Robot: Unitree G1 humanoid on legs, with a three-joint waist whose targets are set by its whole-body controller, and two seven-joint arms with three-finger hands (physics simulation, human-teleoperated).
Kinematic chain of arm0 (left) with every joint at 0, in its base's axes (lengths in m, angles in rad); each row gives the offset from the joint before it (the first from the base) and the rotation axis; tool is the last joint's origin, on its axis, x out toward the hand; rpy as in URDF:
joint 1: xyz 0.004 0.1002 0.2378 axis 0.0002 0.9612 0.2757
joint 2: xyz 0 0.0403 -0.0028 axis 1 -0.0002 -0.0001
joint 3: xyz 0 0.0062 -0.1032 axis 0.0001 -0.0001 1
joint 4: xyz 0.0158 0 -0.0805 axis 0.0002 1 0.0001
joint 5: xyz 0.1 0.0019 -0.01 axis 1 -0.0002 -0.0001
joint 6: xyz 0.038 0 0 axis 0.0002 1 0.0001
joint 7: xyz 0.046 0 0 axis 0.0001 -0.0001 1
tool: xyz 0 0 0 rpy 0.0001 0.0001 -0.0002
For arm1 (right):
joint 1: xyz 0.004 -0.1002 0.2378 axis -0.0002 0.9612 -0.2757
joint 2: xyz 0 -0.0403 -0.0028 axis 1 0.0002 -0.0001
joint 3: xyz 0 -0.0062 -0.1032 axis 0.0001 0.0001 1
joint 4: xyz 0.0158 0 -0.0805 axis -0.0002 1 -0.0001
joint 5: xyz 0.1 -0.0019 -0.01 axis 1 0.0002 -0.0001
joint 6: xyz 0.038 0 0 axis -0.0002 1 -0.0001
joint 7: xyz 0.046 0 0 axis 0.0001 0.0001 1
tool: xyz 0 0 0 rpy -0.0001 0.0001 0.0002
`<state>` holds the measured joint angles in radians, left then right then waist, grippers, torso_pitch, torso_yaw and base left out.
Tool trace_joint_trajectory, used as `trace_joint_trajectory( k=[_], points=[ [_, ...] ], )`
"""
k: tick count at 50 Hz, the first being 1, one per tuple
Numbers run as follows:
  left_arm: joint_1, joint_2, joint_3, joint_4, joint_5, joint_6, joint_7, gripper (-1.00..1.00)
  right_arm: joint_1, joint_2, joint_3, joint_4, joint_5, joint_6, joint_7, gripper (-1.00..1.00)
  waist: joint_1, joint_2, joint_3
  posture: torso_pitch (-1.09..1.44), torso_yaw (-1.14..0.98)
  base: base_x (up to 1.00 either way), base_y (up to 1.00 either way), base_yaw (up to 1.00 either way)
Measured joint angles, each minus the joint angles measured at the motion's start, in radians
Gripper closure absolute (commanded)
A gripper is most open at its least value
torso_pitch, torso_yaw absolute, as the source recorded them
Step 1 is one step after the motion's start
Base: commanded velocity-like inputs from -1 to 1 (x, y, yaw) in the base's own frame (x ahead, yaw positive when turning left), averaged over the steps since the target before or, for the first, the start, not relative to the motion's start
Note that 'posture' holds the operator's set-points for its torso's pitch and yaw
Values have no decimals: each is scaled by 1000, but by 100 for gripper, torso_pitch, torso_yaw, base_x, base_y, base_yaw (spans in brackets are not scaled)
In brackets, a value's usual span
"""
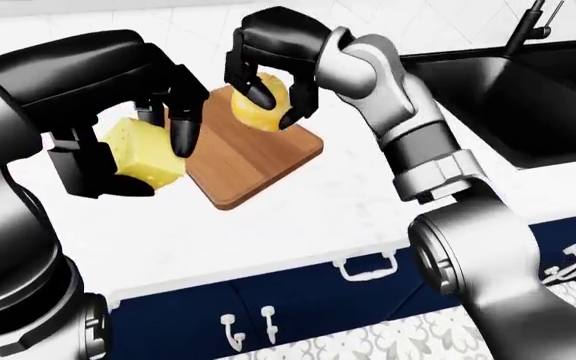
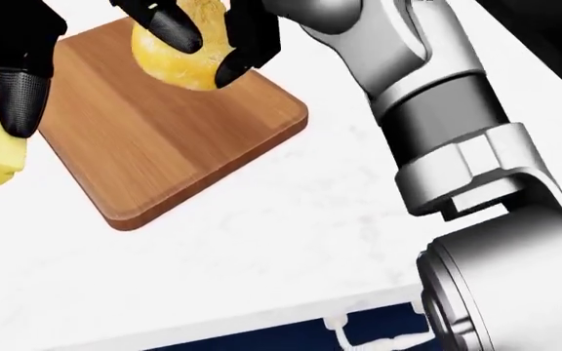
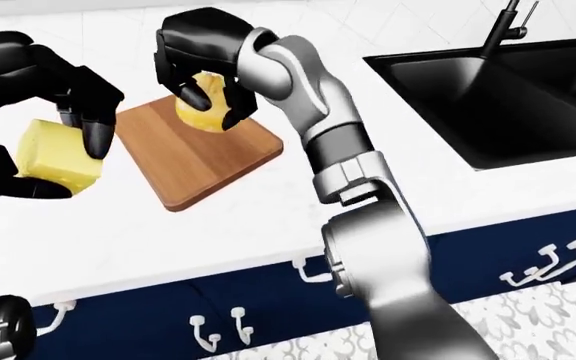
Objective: Place the bread and cheese on the cutting board.
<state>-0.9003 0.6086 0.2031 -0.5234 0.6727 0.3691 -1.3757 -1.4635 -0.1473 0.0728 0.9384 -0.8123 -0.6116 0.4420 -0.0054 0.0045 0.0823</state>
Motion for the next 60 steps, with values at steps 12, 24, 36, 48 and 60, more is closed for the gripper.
trace_joint_trajectory(
  k=[12, 24, 36, 48, 60],
  points=[
    [7, 22, -1, 6, -26, 7, 12, 100, -111, 45, 17, 280, -179, -40, -344, 100, 7, 3, -5, 0, 0, 0, 0, 0],
    [26, 24, 5, -5, -37, 8, 24, 100, -40, 82, 38, 337, -294, -27, -537, 100, 13, 4, -7, 0, 0, 0, 0, 0],
    [32, 18, -1, -10, -35, 11, 28, 100, -58, 34, 10, 341, -311, -16, -535, 100, 11, 0, -11, 0, 0, 0, 0, 0],
    [43, 19, 8, -8, -38, 6, 34, 100, -15, 51, 25, 362, -343, -19, -543, 100, 15, -3, -8, 0, 0, 0, 0, 0],
    [43, 18, 6, -10, -38, 5, 35, 100, 13, 55, 32, 357, -367, -39, -558, 100, 17, -5, -11, 0, 0, 0, 0, 0]
  ],
)
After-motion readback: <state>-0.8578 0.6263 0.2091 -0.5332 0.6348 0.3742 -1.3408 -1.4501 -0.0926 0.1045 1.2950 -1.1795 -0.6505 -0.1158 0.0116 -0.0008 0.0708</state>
